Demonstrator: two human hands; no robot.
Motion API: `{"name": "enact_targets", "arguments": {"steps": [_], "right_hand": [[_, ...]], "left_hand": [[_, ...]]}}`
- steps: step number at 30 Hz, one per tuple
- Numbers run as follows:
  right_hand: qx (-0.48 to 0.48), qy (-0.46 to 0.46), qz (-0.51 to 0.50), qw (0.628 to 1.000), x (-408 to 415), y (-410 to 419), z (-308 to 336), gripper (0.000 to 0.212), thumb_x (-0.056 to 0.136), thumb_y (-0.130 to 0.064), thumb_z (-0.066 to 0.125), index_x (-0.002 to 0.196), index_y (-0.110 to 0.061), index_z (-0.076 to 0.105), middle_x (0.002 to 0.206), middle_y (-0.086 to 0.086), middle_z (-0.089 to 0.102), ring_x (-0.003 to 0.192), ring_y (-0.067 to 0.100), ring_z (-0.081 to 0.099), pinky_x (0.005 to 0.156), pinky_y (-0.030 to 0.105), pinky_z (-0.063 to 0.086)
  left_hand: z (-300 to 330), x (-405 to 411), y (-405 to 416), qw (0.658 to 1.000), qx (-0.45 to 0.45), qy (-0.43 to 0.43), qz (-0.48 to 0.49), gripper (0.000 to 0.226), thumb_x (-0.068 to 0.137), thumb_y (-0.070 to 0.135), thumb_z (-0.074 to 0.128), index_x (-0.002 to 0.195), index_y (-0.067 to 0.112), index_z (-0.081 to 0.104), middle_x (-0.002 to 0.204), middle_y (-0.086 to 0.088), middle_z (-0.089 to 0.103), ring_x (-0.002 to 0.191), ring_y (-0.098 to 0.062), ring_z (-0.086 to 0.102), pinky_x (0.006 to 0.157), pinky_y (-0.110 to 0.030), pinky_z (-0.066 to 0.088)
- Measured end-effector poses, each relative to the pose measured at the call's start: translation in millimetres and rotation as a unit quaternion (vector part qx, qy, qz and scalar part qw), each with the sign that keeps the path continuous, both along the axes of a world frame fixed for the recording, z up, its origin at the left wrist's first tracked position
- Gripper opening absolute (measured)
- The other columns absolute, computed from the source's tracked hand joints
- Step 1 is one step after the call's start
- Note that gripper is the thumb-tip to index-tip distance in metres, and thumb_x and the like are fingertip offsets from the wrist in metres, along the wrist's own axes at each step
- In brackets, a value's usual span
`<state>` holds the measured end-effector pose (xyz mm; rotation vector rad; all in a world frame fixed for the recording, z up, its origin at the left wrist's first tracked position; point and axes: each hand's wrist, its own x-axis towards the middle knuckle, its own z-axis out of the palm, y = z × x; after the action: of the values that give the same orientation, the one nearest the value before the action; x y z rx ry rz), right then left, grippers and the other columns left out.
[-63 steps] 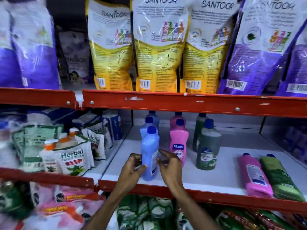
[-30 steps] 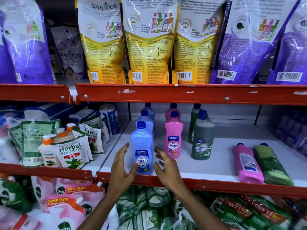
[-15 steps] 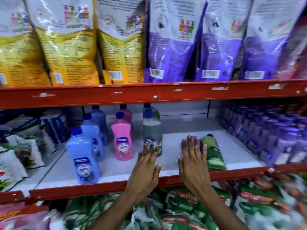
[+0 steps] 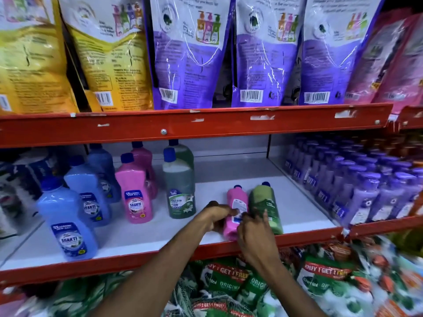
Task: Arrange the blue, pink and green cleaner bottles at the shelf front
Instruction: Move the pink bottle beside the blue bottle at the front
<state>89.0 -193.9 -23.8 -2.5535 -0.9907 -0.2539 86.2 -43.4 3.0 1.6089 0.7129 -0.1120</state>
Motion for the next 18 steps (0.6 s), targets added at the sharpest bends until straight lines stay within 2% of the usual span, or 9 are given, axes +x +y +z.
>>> {"name": "enact_targets", "arguments": {"steps": [2,4,6,9,12,14,16,18], "right_hand": [[0.05,0.015,0.014,0.999,-1,-1,1,0.014,0.095,-0.02,0.05,0.09,-0.014,0.062,0.091,0.005,0.069,0.088,0.023,0.063,0.105,0.047,0.048],[0.098,0.039,0.018,0.994,-2,0,3,0.016,0.097,-0.016,0.044,0.093,-0.015,0.059,0.094,0.005,0.066,0.083,0.02,0.061,0.092,0.043,0.056],[0.162,0.076,0.017,0.984,-5,5,7,0.018,0.099,-0.017,0.042,0.108,-0.015,0.058,0.103,0.005,0.066,0.082,0.019,0.064,0.081,0.039,0.061],[0.264,0.119,0.018,0.957,-17,16,21,0.037,0.096,-0.02,0.057,0.132,-0.011,0.052,0.11,-0.001,0.067,0.085,0.019,0.065,0.08,0.034,0.06],[0.321,0.216,0.085,0.918,-42,39,33,0.039,0.089,-0.021,0.069,0.127,-0.016,0.06,0.109,-0.005,0.073,0.081,-0.001,0.069,0.074,0.021,0.061],[0.341,0.233,0.122,0.902,-64,61,33,0.039,0.082,-0.019,0.076,0.119,-0.022,0.064,0.102,-0.015,0.072,0.082,-0.013,0.067,0.071,0.008,0.056],[0.347,0.241,0.14,0.895,-87,88,29,0.039,0.079,-0.018,0.079,0.115,-0.024,0.063,0.1,-0.018,0.072,0.084,-0.016,0.066,0.07,0.001,0.05],[0.348,0.233,0.144,0.897,-105,114,25,0.039,0.078,-0.014,0.079,0.112,-0.023,0.064,0.101,-0.012,0.075,0.082,-0.015,0.066,0.07,0.0,0.049]], "left_hand": [[1,0,0,0.999,-0.051,0.001,0.006,0.027,0.09,0.014,0.069,0.116,0.005,0.064,0.085,-0.007,0.072,0.068,-0.02,0.069,0.079,-0.044,0.059],[1,-4,0,0.997,-0.067,-0.015,0.019,0.034,0.094,0.009,0.063,0.126,0.001,0.06,0.086,-0.008,0.07,0.072,-0.022,0.066,0.089,-0.048,0.053],[1,-17,3,0.995,-0.071,-0.057,0.036,0.036,0.094,0.005,0.063,0.129,-0.002,0.059,0.094,-0.01,0.072,0.072,-0.021,0.066,0.086,-0.047,0.053],[2,-53,18,0.986,-0.048,-0.15,0.054,0.035,0.094,0.001,0.06,0.128,0.0,0.061,0.114,-0.015,0.073,0.077,-0.017,0.069,0.071,-0.032,0.059],[3,-111,43,0.967,-0.017,-0.249,0.056,0.035,0.092,-0.004,0.06,0.125,0.008,0.063,0.113,-0.006,0.075,0.088,-0.016,0.075,0.071,-0.024,0.062],[1,-147,60,0.954,0.034,-0.288,0.068,0.038,0.091,-0.007,0.06,0.12,0.016,0.065,0.106,0.002,0.079,0.094,-0.012,0.076,0.075,-0.022,0.061],[-3,-177,77,0.943,0.088,-0.304,0.108,0.041,0.091,-0.011,0.057,0.12,0.017,0.063,0.105,0.003,0.078,0.091,-0.003,0.075,0.075,-0.018,0.059],[-7,-196,92,0.932,0.13,-0.307,0.145,0.043,0.092,-0.015,0.053,0.127,0.008,0.058,0.111,-0.006,0.073,0.087,0.003,0.073,0.074,-0.014,0.058]]}}
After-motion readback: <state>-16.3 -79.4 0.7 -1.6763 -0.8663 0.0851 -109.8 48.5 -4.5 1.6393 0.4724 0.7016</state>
